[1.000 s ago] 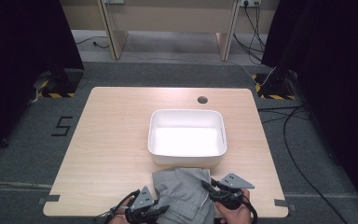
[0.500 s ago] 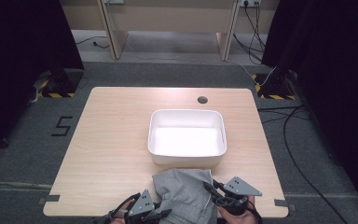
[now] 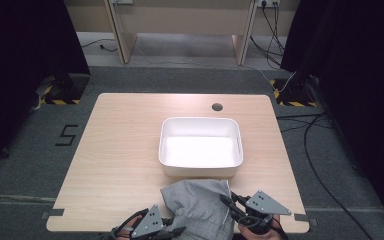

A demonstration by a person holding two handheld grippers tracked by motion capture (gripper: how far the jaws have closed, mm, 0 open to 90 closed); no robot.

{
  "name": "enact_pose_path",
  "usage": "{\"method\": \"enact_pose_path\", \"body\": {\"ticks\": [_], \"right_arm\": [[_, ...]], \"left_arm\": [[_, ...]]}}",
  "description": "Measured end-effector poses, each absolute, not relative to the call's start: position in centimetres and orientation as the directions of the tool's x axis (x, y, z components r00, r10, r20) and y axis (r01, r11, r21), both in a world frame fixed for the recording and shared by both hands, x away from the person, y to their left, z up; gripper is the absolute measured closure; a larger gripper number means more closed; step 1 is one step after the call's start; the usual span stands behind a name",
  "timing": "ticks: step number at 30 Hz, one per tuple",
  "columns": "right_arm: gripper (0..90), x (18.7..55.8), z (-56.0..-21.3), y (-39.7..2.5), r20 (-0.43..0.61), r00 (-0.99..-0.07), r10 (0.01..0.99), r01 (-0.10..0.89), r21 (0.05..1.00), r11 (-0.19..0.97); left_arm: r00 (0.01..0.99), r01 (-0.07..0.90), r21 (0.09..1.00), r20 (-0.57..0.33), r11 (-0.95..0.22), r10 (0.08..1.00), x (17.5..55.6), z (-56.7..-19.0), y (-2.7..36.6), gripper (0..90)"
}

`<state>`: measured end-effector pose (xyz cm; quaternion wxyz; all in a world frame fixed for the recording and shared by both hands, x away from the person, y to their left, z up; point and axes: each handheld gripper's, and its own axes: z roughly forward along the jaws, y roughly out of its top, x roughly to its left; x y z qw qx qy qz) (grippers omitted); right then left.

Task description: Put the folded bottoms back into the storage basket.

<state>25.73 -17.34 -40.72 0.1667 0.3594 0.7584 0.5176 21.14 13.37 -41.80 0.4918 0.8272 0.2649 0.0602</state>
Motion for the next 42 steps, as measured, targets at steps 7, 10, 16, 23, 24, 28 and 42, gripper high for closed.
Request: {"method": "enact_pose_path", "body": {"ticks": [7, 10, 16, 23, 24, 28, 42], "right_arm": [[77.8, 25.3, -39.1, -17.2, 0.099, -0.699, 0.708, 0.335, 0.921, 0.201], [77.8, 25.6, -38.7, -17.2, 0.099, -0.703, 0.705, 0.323, 0.927, 0.192], [77.9, 25.9, -37.1, -17.0, 0.071, -0.709, 0.701, 0.292, 0.935, 0.200], [77.9, 26.9, -34.9, -16.8, 0.051, -0.724, 0.688, 0.263, 0.943, 0.206], [78.0, 27.1, -34.5, -16.8, 0.052, -0.727, 0.685, 0.259, 0.944, 0.203], [78.0, 28.0, -33.2, -17.0, 0.051, -0.729, 0.682, 0.250, 0.948, 0.196], [78.1, 32.8, -30.1, -17.3, 0.037, -0.720, 0.693, 0.243, 0.949, 0.202]], "left_arm": [[0.860, 0.353, 0.858, -0.141, -0.373, 0.491, 21.0, -40.1, 13.7, 70.9], [0.861, 0.346, 0.862, -0.135, -0.371, 0.491, 21.2, -39.7, 13.8, 70.9], [0.865, 0.331, 0.874, -0.129, -0.357, 0.485, 21.8, -38.1, 14.0, 70.9], [0.876, 0.306, 0.883, -0.115, -0.356, 0.468, 23.0, -35.7, 14.3, 70.9], [0.877, 0.303, 0.884, -0.113, -0.356, 0.467, 23.1, -35.5, 14.3, 70.9], [0.879, 0.286, 0.888, -0.092, -0.361, 0.468, 24.1, -34.2, 14.3, 70.9], [0.858, 0.295, 0.891, -0.089, -0.345, 0.505, 29.1, -31.9, 14.0, 70.9]]}}
